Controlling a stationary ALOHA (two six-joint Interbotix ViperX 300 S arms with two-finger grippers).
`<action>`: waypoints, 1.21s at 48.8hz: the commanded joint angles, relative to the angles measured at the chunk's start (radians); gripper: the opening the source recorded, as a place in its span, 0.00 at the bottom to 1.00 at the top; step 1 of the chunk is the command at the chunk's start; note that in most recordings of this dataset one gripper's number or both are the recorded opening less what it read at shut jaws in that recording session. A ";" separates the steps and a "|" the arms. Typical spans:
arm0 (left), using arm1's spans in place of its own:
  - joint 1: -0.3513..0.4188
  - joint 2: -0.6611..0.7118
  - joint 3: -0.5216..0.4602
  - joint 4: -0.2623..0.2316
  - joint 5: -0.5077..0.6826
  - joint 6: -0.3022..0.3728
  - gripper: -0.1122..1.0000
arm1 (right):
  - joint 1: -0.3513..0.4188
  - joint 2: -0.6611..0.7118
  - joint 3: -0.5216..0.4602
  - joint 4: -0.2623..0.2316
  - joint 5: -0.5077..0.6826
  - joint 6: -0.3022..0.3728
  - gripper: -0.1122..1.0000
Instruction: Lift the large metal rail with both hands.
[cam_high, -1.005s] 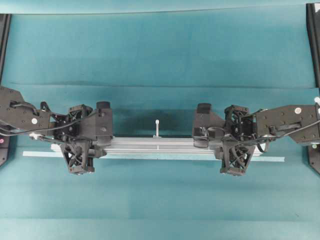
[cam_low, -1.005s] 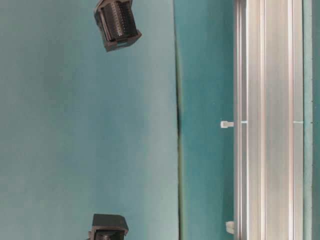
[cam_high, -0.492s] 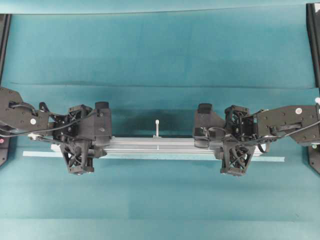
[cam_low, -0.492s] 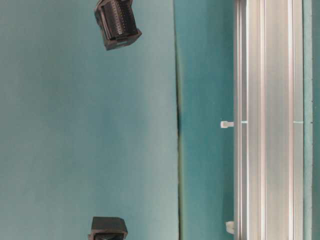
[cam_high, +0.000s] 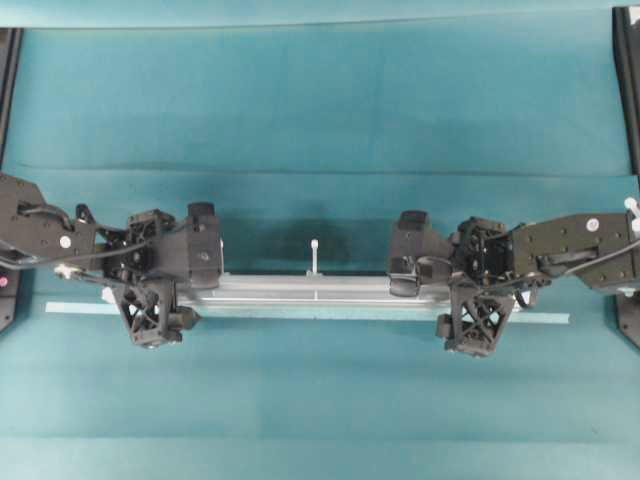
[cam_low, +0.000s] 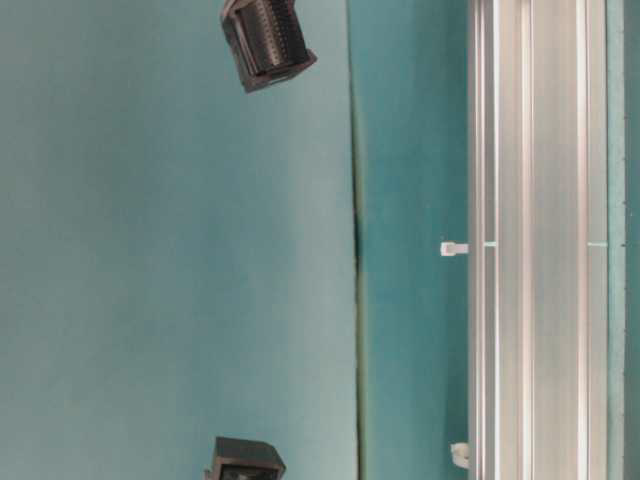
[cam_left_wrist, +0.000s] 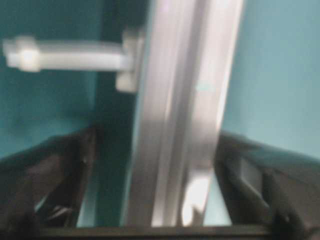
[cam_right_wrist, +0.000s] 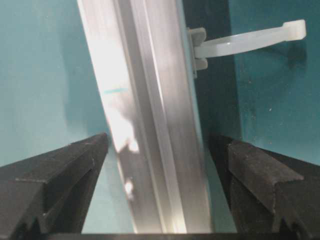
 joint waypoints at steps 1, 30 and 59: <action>-0.002 -0.008 -0.009 0.003 -0.002 0.002 0.99 | 0.003 0.000 -0.008 0.003 -0.003 0.011 0.95; -0.006 -0.387 -0.031 0.003 0.146 0.021 0.98 | -0.037 -0.359 -0.012 -0.012 -0.028 0.008 0.95; 0.002 -0.799 0.009 0.003 0.141 0.018 0.98 | -0.091 -0.752 0.083 -0.057 -0.138 0.008 0.94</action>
